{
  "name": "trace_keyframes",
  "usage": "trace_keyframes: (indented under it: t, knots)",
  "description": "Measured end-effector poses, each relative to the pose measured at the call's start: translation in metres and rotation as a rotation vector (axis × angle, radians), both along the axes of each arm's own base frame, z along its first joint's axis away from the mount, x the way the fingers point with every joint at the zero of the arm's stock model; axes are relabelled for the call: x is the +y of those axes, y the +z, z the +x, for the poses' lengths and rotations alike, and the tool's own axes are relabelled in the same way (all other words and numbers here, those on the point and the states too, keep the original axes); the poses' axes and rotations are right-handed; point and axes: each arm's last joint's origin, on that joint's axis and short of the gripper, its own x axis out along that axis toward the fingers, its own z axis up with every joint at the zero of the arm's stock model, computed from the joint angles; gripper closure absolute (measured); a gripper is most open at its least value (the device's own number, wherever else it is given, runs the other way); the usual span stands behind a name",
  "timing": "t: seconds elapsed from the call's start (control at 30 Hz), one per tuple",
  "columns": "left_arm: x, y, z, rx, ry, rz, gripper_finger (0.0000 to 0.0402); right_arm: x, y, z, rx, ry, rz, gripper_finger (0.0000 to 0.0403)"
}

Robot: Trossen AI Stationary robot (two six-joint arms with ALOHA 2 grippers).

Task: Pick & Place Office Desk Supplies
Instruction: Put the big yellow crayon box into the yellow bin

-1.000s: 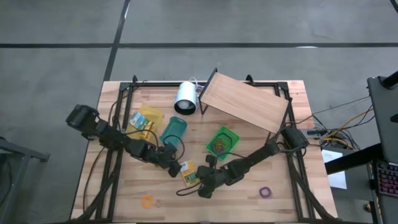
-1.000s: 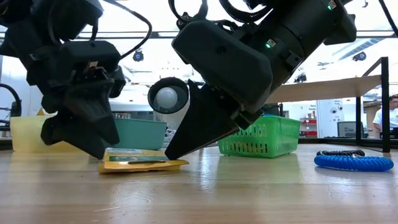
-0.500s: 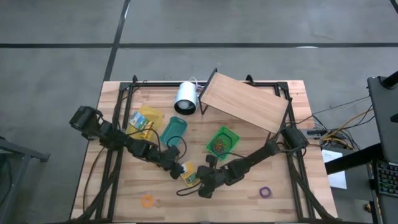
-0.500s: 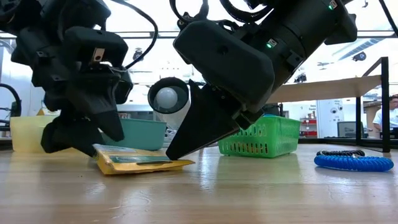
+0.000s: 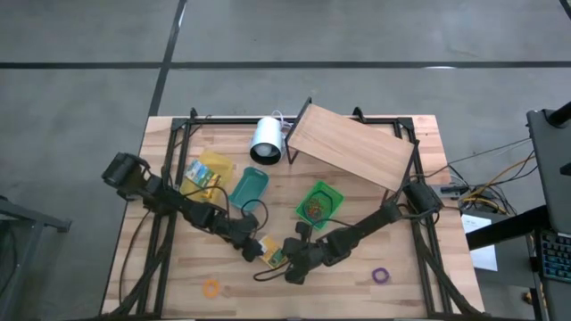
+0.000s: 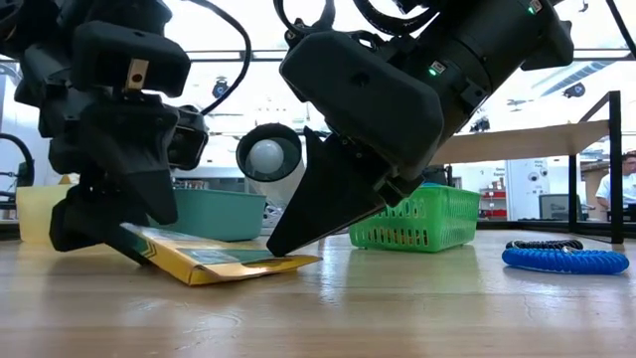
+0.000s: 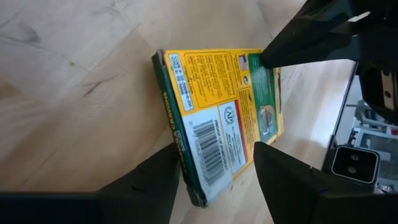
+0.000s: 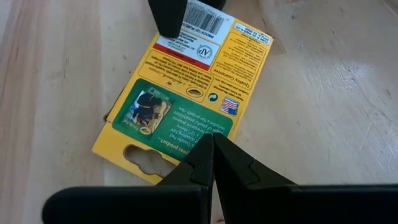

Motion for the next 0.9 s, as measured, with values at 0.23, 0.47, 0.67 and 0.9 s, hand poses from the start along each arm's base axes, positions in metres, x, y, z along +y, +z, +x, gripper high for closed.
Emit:
trace_keyframes:
  t: [0.23, 0.47, 0.67, 0.9]
  knots:
    - [-0.003, -0.013, 0.007, -0.01, -0.016, -0.045, 0.0223, 0.0, 0.0, 0.0, 0.001, 0.0, 0.0, 0.0394]
    - [-0.001, -0.008, 0.007, -0.016, -0.018, -0.043, 0.0247, 0.0, 0.0, 0.0, 0.001, 0.0, 0.0, 0.0394]
    - [0.0, -0.008, 0.007, -0.017, -0.017, -0.042, 0.027, 0.0, 0.0, 0.0, 0.0, 0.001, -0.001, 0.0394]
    - [0.0, -0.008, 0.007, -0.018, -0.014, -0.039, 0.0281, 0.0, 0.0, 0.0, 0.0, 0.001, -0.001, 0.0394]
